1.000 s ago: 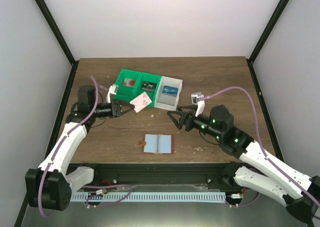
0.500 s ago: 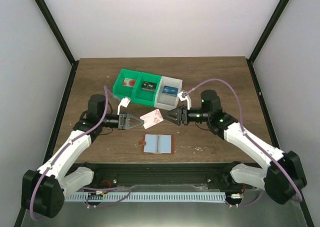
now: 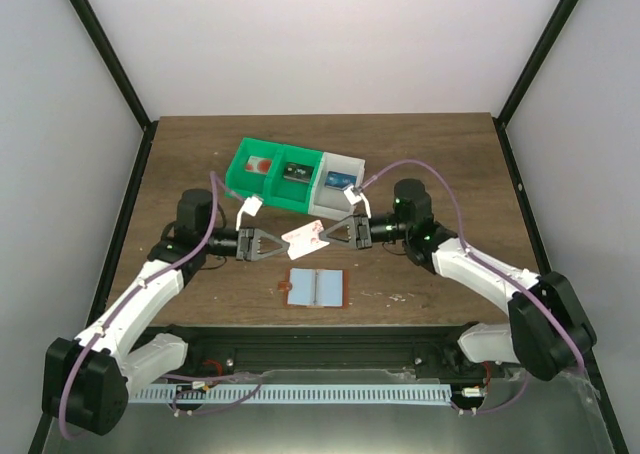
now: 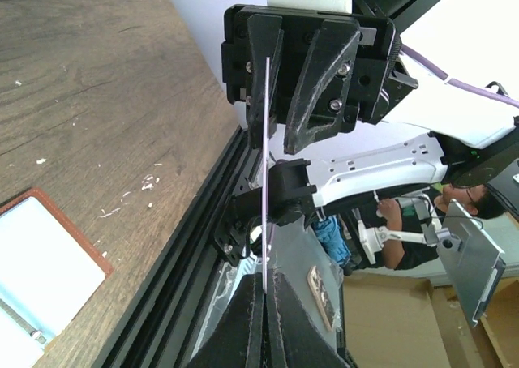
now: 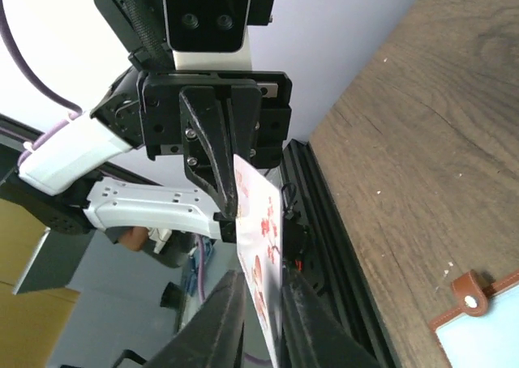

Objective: Take the credit cards out of the card holder

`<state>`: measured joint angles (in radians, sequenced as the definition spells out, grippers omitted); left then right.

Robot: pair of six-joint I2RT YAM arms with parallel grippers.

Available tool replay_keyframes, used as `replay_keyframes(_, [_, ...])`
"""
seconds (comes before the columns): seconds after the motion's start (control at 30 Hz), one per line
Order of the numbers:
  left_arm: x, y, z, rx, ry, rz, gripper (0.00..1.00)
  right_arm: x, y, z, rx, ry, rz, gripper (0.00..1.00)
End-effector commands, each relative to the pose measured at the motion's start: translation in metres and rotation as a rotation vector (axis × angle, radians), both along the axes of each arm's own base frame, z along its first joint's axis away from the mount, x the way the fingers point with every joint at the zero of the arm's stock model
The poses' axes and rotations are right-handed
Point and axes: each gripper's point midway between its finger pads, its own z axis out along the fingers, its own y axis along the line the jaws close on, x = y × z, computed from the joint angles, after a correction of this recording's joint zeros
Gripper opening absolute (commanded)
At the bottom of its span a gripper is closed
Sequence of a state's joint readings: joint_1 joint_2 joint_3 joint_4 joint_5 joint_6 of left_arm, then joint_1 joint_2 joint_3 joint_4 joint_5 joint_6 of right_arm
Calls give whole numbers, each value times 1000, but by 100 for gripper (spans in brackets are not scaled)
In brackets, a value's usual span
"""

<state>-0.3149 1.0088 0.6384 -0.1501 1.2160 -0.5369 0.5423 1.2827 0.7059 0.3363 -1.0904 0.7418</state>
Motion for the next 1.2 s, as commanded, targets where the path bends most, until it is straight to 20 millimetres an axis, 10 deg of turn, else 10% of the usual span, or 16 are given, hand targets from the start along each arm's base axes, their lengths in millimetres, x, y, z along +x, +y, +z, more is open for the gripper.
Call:
replay_keyframes(0.0, [0,-2,3,-14,-31,-23,0,-4,0,7,59,10,39,5])
replay_keyframes(0.3, [44,11,41,10,-116,297,69,3,-11,16,211,185,-162,0])
replay_keyframes(0.7, [39,25,37,-237,23,453,71,16,1,54,431,284,-389,1])
replay_keyframes(1.17, [40,27,45,-275,42,466,65,20,16,50,449,337,-431,0])
